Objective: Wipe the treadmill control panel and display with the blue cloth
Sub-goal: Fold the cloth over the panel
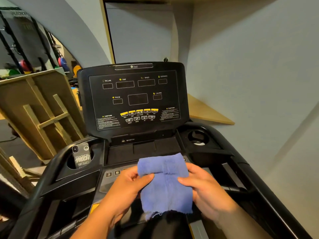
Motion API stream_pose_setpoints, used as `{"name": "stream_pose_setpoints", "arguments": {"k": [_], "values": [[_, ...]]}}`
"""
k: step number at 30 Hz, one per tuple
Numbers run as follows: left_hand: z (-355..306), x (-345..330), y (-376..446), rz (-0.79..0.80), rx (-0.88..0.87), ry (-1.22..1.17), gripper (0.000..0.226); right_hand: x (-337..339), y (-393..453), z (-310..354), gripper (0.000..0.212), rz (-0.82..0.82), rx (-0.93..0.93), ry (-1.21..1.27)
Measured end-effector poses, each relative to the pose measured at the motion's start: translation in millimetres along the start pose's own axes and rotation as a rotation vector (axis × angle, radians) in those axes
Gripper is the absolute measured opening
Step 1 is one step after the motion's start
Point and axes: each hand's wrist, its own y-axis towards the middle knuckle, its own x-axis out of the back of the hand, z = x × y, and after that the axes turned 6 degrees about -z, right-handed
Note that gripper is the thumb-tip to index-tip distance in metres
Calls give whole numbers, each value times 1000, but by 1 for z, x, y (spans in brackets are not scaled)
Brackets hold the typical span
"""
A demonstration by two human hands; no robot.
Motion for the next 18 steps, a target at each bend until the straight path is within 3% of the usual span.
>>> {"name": "stream_pose_setpoints", "arguments": {"k": [3,7,9,10,13,18], "values": [[0,-12,10,53,-10,13,22,15,-3,-7,26,-182,121,-69],[6,-28,30,159,101,-244,21,41,-13,-16,31,-319,197,-88],[8,-39,40,241,149,-355,36,55,-23,-20,36,-354,194,-78],[8,-48,45,253,148,-319,35,63,-27,-22,39,-376,174,-61],[10,-80,64,189,0,129,16,80,-36,-35,38,-472,110,-43],[9,-147,102,278,-232,526,33,115,-40,-56,31,-635,-19,106]]}}
